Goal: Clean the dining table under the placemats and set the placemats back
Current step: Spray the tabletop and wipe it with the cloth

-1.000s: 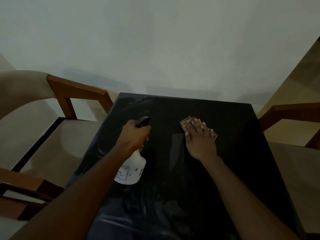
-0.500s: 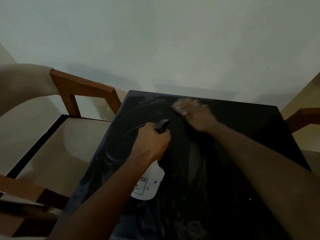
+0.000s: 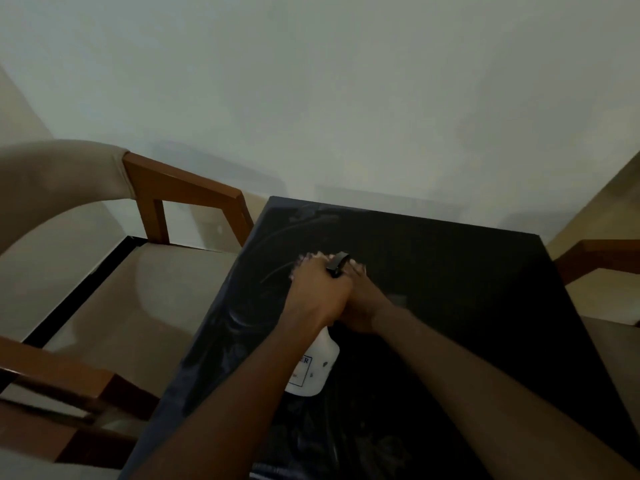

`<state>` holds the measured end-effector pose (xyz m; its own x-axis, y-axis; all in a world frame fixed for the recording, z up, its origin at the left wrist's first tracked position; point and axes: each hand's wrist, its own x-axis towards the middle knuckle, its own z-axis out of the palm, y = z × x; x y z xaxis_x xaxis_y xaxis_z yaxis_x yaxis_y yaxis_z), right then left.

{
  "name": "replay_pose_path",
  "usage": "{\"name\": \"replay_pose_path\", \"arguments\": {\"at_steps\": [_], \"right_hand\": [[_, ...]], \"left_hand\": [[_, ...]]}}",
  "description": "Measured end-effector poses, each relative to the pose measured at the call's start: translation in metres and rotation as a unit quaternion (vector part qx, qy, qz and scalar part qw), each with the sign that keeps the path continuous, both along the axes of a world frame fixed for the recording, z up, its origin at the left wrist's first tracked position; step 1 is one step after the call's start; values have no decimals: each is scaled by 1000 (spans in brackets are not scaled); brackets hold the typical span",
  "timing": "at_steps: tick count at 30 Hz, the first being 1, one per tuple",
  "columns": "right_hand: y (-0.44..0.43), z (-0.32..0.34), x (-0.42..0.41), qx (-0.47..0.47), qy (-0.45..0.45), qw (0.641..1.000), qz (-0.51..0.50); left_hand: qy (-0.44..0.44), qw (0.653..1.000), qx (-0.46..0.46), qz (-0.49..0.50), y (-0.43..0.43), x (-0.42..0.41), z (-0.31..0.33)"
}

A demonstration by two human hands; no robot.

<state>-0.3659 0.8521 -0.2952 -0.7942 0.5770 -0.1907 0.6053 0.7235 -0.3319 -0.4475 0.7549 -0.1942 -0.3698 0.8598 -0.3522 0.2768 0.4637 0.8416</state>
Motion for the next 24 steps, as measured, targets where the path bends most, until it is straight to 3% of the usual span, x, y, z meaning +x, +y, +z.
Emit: {"name": "replay_pose_path", "arguments": {"at_steps": [9, 13, 18, 24], "right_hand": [[-55, -11, 79, 40, 18, 995, -94], [-60, -10, 76, 49, 28, 992, -109], [-59, -15, 71, 59, 36, 988, -135], [-32, -18, 52, 51, 11, 982, -182]], "left_hand": [[-3, 995, -9, 101, -36, -42, -4], [20, 995, -15, 94, -53, -66, -6], [-11, 994, 7, 108, -58, -89, -15], [5, 999, 3, 36, -56, -81, -20]]}}
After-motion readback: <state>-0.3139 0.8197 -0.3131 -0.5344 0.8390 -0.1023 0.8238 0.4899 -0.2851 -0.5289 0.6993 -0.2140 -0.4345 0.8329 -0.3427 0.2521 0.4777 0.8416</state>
